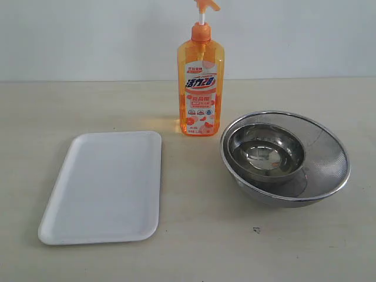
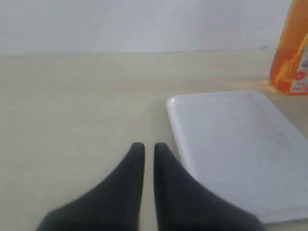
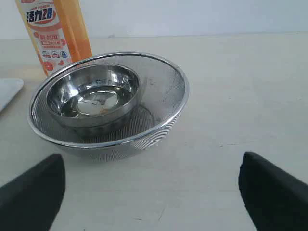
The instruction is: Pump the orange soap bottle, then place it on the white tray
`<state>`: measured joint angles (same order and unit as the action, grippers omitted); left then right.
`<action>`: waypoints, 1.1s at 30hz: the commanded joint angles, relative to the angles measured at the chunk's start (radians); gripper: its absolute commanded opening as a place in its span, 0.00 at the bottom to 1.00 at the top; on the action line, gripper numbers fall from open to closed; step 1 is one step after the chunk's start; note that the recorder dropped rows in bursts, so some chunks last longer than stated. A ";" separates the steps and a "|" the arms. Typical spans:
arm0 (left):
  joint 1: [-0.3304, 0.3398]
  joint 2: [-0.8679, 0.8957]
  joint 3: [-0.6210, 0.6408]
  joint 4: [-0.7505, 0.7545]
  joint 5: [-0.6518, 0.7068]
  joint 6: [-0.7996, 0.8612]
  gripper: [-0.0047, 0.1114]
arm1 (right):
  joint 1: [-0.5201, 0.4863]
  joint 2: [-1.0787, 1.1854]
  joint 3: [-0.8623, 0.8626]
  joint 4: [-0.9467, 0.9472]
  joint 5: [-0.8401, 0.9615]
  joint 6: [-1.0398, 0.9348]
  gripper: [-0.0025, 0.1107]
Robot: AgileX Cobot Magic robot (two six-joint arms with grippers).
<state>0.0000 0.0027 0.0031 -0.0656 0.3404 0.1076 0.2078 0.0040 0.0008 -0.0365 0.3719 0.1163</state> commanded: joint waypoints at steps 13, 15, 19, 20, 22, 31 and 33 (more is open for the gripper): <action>0.000 -0.003 -0.003 0.055 -0.763 -0.150 0.10 | -0.007 -0.004 -0.001 0.000 -0.003 -0.002 0.80; 0.000 -0.003 -0.003 0.055 -0.769 -0.360 0.10 | -0.007 -0.004 -0.001 0.000 -0.003 -0.002 0.80; 0.000 -0.003 -0.027 0.136 -1.037 -0.615 0.10 | -0.007 -0.004 -0.001 0.000 -0.003 -0.002 0.80; 0.000 0.005 -0.055 0.182 -1.018 -0.669 0.10 | -0.007 -0.004 -0.001 0.000 -0.003 -0.002 0.80; 0.000 0.056 -0.152 0.351 -0.941 -0.759 0.10 | -0.007 -0.004 -0.001 0.000 -0.003 -0.002 0.80; 0.000 0.384 -0.421 0.606 -0.833 -1.034 0.10 | -0.007 -0.004 -0.001 0.000 -0.004 -0.002 0.80; 0.000 0.457 -0.467 0.715 -0.792 -1.151 0.10 | -0.007 -0.004 -0.001 0.000 -0.004 -0.002 0.80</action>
<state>0.0000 0.3676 -0.4072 0.5255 -0.5030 -0.9044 0.2078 0.0040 0.0008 -0.0365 0.3719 0.1163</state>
